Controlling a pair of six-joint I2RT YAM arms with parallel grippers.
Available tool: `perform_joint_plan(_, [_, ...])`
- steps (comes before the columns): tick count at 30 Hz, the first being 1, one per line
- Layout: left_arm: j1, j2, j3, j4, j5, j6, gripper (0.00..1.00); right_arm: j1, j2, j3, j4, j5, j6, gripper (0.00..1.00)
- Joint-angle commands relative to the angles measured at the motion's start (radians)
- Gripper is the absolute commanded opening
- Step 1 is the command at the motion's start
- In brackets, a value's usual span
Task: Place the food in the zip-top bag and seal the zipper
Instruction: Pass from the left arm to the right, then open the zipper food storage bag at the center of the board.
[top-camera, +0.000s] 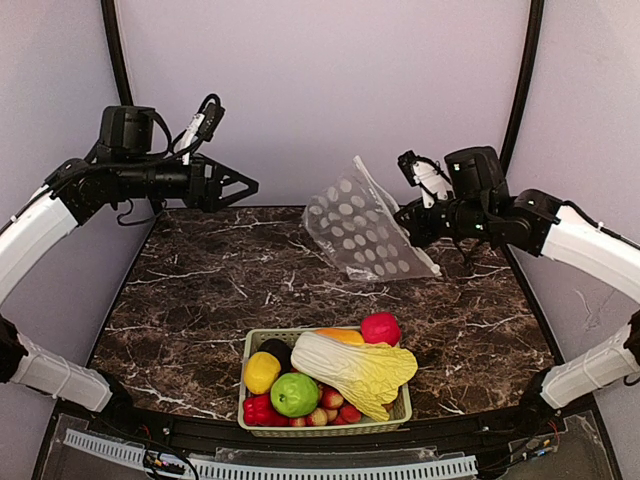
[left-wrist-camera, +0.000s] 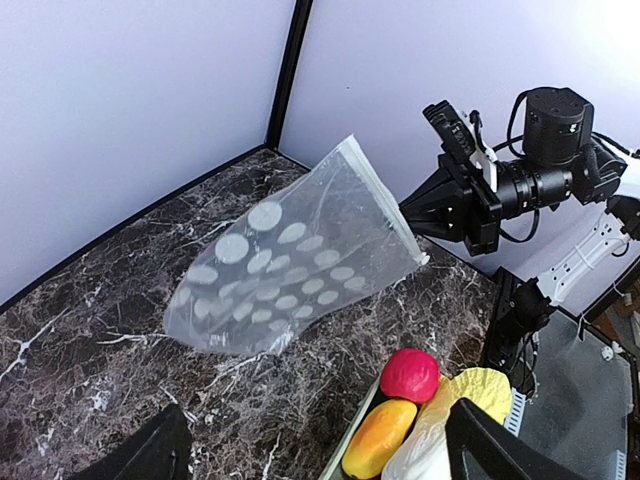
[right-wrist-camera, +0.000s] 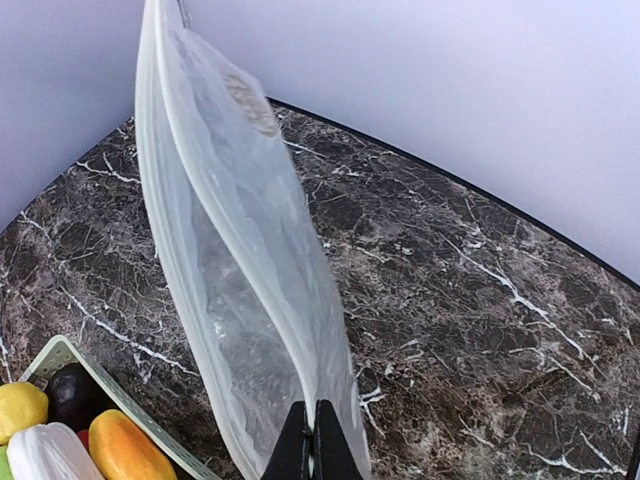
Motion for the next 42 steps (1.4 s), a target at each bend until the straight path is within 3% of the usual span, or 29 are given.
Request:
perform_joint_plan(1, [0.005, -0.014, -0.044, -0.022, -0.038, -0.055, 0.89, -0.006, -0.018, 0.041, -0.074, 0.074, 0.008, 0.00])
perform_joint_plan(11, [-0.047, -0.016, -0.281, 0.290, 0.014, -0.294, 0.89, -0.004, 0.067, -0.043, 0.087, -0.182, 0.184, 0.00])
perform_joint_plan(21, [-0.152, 0.105, -0.375, 0.603, -0.037, -0.482, 0.89, 0.002, 0.132, -0.054, 0.218, -0.245, 0.273, 0.00])
perform_joint_plan(29, [-0.214, 0.234, -0.345, 0.700, -0.081, -0.574, 0.88, 0.003, 0.138, -0.080, 0.235, -0.235, 0.294, 0.00])
perform_joint_plan(42, [-0.303, 0.383, -0.233, 0.640, -0.146, -0.569, 0.86, 0.004, 0.129, -0.078, 0.236, -0.219, 0.301, 0.00])
